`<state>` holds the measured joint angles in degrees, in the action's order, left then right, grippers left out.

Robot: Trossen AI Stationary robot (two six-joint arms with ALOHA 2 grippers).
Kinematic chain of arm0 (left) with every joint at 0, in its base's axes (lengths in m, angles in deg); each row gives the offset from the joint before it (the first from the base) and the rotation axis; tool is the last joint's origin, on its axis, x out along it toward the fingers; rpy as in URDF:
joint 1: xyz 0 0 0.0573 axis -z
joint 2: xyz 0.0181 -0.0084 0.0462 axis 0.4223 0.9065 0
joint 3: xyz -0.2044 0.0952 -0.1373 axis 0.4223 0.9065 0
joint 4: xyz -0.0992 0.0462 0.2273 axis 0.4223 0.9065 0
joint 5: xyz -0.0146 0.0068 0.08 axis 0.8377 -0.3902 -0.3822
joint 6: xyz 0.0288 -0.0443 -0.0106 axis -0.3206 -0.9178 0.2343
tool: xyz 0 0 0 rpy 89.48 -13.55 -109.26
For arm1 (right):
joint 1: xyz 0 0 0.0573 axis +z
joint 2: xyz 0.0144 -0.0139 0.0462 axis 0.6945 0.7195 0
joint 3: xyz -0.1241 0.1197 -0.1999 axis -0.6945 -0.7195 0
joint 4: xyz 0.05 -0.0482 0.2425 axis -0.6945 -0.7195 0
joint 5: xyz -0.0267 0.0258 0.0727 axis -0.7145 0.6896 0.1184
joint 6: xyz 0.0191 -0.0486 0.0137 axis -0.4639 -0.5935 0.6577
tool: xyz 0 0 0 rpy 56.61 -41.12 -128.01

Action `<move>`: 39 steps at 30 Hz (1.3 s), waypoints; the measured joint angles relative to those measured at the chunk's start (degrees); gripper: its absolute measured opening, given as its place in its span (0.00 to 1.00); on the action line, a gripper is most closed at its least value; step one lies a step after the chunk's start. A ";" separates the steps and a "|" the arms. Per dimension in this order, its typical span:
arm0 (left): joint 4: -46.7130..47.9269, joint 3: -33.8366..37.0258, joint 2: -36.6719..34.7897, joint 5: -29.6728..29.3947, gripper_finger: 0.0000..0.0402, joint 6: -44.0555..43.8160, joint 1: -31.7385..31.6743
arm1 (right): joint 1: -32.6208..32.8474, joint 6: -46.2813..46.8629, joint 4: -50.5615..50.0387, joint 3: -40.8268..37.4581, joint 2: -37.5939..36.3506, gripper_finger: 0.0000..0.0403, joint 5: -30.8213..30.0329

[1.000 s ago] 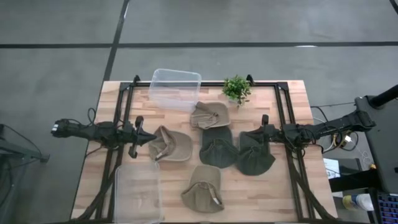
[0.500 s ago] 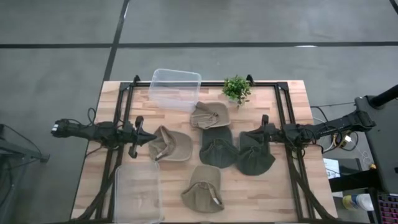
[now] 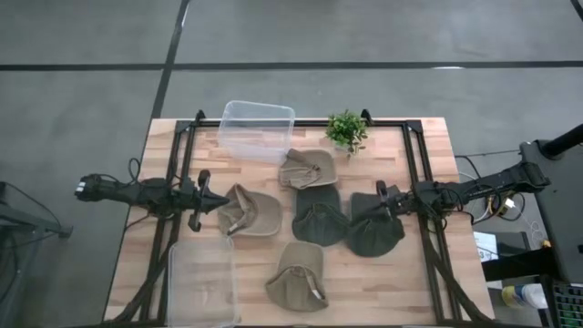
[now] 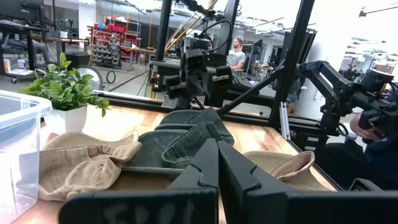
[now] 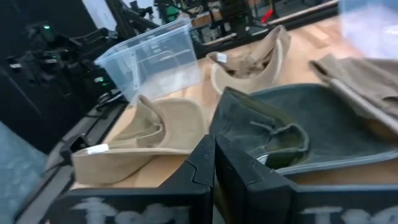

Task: Pick & Place hat
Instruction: Put the right black cap in the top transparent bin

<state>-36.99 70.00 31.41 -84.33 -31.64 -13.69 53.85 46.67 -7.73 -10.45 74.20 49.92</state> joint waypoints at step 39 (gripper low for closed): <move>0.00 0.00 0.00 0.00 0.00 0.00 -0.01 | -1.15 14.21 -45.41 22.79 6.06 0.59 -28.44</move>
<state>-36.99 70.00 31.41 -84.33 -31.64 -13.70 52.69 60.88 -53.14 12.34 80.25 21.47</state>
